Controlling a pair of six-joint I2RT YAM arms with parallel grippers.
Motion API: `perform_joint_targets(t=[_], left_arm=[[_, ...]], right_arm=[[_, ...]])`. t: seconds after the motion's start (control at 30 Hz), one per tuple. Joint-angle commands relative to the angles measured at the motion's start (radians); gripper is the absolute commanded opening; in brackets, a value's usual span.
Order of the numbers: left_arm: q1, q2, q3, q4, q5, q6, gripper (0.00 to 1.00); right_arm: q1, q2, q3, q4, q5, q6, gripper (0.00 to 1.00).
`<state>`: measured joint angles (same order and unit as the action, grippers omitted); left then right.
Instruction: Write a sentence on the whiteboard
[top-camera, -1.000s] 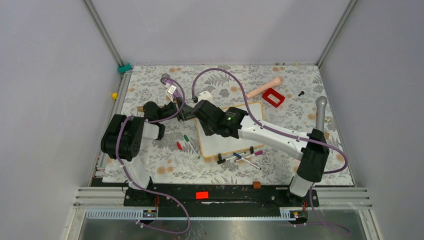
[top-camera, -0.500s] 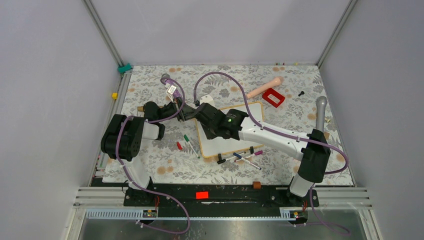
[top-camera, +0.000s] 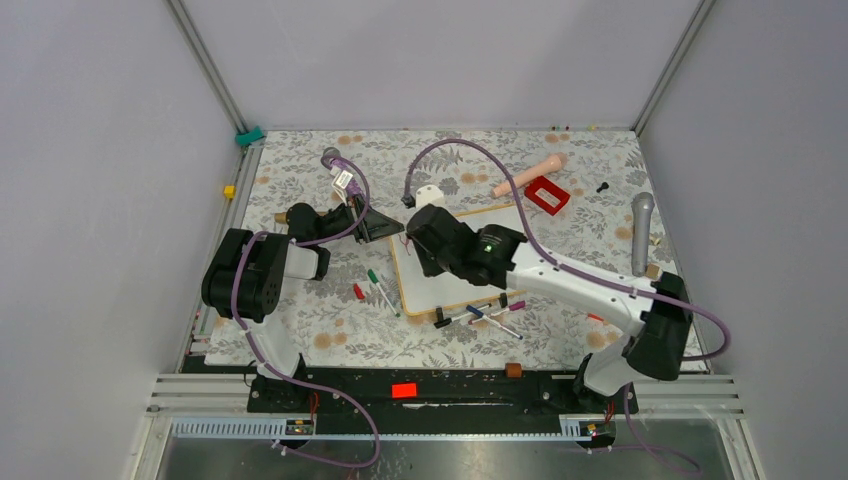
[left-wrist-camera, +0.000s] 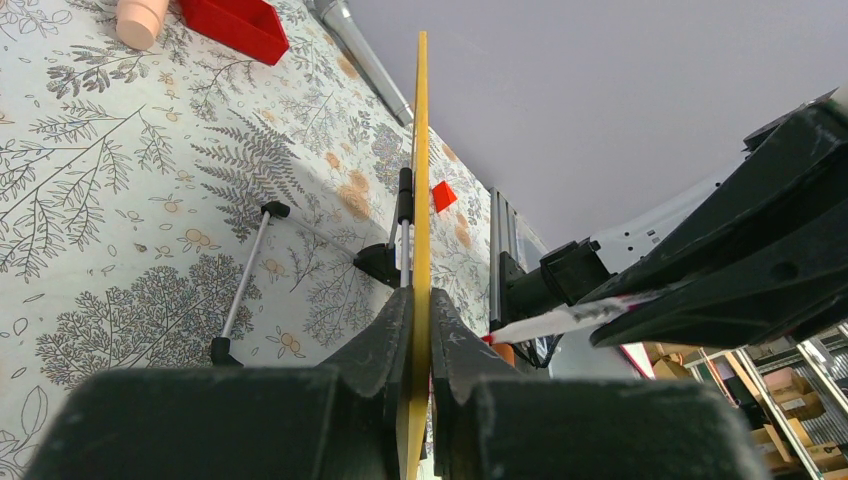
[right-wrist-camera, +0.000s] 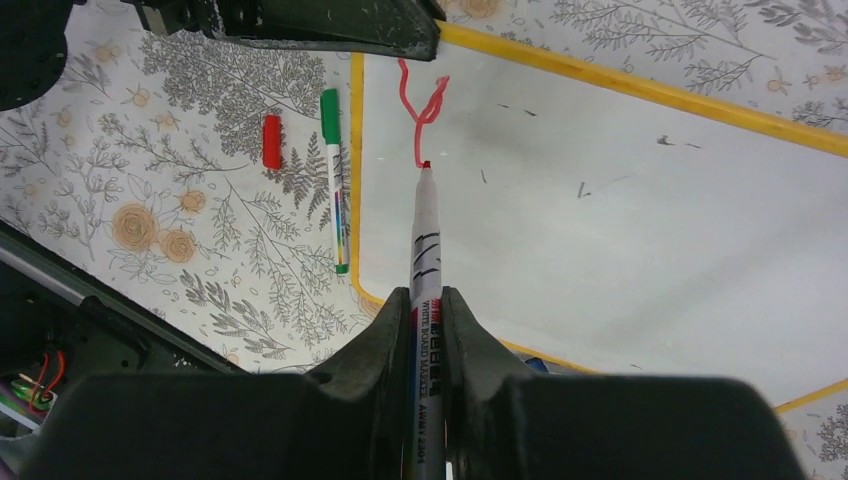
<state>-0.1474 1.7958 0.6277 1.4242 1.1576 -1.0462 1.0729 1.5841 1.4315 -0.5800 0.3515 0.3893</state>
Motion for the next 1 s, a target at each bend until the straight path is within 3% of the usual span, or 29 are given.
perform_joint_targets(t=[0.0,0.47,0.97], left_arm=[[-0.001,-0.030,0.004,0.050,0.050,0.016,0.01],[0.010,-0.049,-0.003,0.050,0.053,0.012,0.01],[0.011,-0.045,0.001,0.051,0.054,0.011,0.01]], right_arm=[[-0.004,-0.103,-0.063,0.107,0.052,-0.027,0.00],[-0.004,-0.072,-0.020,0.007,0.142,-0.025,0.00],[-0.004,0.016,0.055,-0.002,0.108,-0.033,0.00]])
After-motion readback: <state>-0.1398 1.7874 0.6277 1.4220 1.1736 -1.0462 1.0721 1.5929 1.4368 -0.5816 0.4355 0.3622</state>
